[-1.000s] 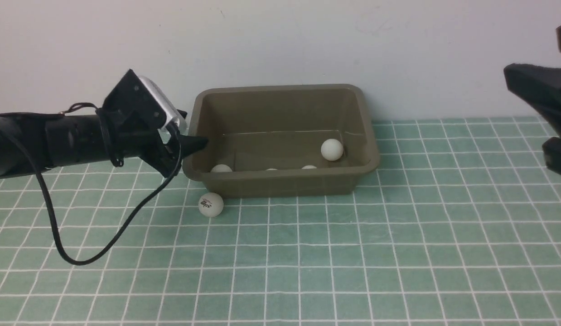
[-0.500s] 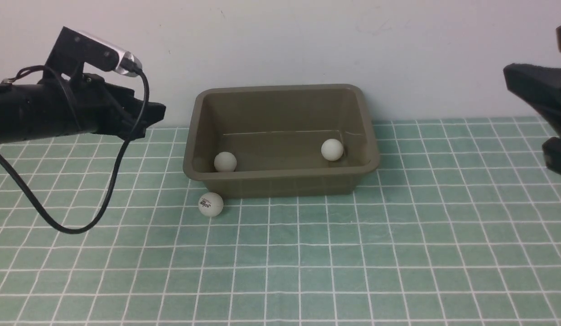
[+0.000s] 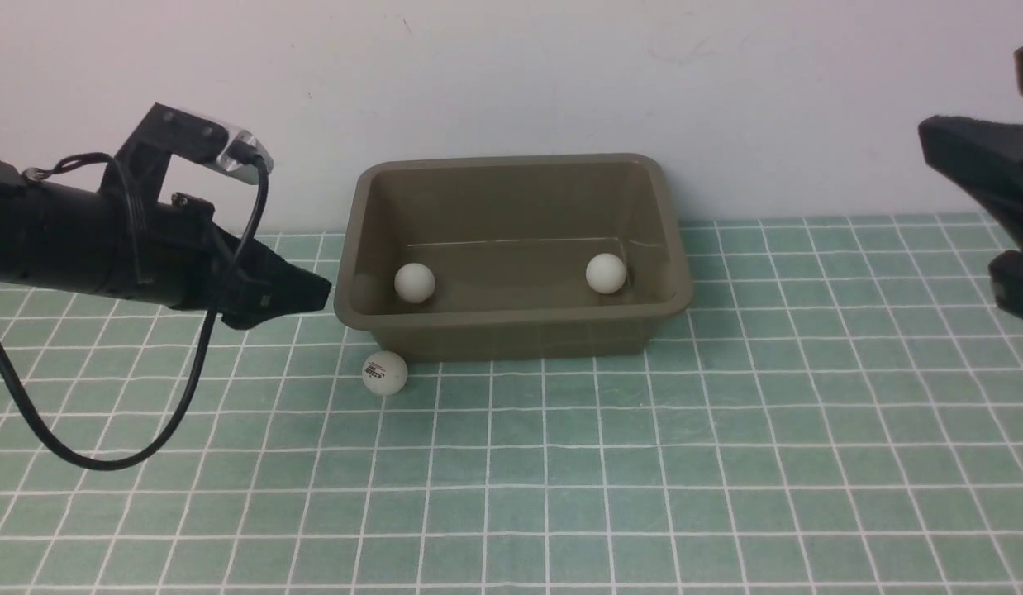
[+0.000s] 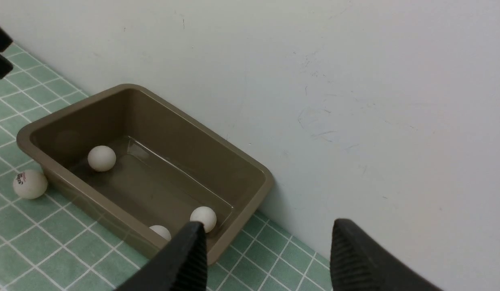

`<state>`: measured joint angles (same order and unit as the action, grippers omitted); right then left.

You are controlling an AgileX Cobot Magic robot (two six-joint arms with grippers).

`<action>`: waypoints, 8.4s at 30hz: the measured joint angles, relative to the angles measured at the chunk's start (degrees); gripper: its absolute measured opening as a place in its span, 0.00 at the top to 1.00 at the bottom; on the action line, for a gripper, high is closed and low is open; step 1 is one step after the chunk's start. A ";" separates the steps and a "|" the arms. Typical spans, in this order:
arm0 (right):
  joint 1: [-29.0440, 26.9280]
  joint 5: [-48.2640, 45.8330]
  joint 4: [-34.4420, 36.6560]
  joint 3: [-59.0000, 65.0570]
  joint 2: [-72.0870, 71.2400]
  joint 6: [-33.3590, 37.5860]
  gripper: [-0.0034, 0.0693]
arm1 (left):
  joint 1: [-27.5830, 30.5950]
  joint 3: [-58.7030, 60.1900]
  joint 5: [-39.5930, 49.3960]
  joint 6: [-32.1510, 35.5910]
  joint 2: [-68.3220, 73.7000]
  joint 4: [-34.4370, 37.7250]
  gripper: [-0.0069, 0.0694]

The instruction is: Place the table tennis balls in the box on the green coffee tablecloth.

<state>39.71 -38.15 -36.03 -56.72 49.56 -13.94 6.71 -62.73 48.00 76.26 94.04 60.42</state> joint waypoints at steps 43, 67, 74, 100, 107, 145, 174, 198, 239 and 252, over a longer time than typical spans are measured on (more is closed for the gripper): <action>0.00 0.05 -1.34 0.00 0.00 0.05 0.42 | -11.36 13.64 -24.35 40.68 11.34 37.67 0.29; 0.00 0.05 -1.46 0.00 0.00 0.10 0.42 | -11.36 7.76 -23.82 43.67 14.82 37.74 0.28; 0.00 0.05 -1.46 0.00 0.00 0.10 0.42 | -11.36 7.70 -22.96 43.67 16.45 37.74 0.28; 0.00 1.15 -1.46 0.00 0.00 0.15 0.42 | -11.36 7.70 -21.23 46.21 19.01 37.74 0.48; 0.00 1.71 -1.46 0.00 0.00 0.16 0.42 | -11.36 7.70 -19.50 45.44 19.01 37.74 0.48; 0.00 2.27 0.04 0.00 0.00 0.04 0.42 | -11.36 -8.06 -16.21 52.44 20.18 36.65 0.48; 0.00 2.34 1.37 0.00 0.00 0.04 0.42 | 2.46 -9.19 -7.77 -10.40 -0.74 -12.15 0.44; 0.00 1.44 2.96 0.00 0.00 0.09 0.42 | 5.19 -12.24 -5.25 61.49 24.76 25.25 0.45; 0.00 1.71 4.51 0.00 0.00 0.25 0.42 | 0.50 -21.52 -2.49 59.39 39.63 29.84 0.30; 0.00 1.46 4.58 0.00 0.00 0.25 0.42 | 0.98 -21.52 -7.95 59.46 39.96 32.47 0.46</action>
<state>39.71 -36.69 -31.45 -56.72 49.56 -13.69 7.69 -84.25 40.05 135.72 134.00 92.89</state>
